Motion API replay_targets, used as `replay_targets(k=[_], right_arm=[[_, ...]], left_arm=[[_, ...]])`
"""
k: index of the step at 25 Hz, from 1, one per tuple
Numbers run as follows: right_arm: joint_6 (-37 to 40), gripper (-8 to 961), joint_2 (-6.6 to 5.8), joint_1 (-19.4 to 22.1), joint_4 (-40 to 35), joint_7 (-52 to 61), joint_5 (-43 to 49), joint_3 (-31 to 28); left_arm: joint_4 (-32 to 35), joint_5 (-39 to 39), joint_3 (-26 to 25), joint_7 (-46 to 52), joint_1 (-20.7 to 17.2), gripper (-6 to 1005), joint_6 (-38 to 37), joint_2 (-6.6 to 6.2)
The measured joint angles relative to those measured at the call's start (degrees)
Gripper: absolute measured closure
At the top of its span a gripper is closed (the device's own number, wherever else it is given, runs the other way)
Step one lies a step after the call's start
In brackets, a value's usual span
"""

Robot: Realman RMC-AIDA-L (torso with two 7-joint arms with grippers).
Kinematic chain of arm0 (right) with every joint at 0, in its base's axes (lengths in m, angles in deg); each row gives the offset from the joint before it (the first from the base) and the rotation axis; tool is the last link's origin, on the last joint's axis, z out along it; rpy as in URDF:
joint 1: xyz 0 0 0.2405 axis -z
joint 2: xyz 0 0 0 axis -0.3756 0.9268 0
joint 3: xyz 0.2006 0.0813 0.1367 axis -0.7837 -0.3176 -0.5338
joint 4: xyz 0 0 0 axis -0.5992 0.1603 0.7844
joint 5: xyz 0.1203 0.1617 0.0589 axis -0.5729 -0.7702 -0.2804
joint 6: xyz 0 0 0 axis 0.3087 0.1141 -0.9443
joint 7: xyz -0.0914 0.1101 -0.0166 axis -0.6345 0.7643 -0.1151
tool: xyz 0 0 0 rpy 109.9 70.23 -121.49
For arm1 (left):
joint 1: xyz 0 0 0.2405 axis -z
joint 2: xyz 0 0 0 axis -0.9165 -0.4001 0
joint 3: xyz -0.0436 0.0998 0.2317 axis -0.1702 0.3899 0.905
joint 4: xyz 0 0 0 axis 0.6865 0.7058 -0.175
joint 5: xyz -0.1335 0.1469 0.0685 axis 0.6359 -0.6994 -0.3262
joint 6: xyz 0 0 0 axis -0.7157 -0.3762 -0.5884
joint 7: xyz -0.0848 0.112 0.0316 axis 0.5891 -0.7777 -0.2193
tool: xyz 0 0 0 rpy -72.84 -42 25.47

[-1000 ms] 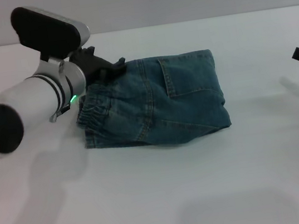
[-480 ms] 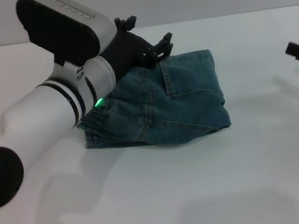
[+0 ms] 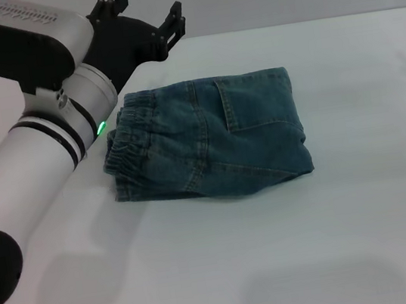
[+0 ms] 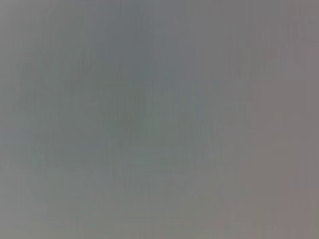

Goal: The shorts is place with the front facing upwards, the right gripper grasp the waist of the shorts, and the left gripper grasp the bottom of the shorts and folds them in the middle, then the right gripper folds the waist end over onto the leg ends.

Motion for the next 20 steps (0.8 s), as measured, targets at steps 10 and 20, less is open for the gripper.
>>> replay_targets(k=[10,20], right_arm=[[-14.8,165,0.05,0.4,0.0,-46.6,-48.3,21.0],[2.2,165,0.09,-3.9,5.7,-99.9,-111.1,45.4]], left_arm=[[4.0,0.3,-0.4,3.1,-0.7,197,-3.0,0.21],[10.5,0.2,1.0,7.5,-1.0,197,-12.4,0.38]])
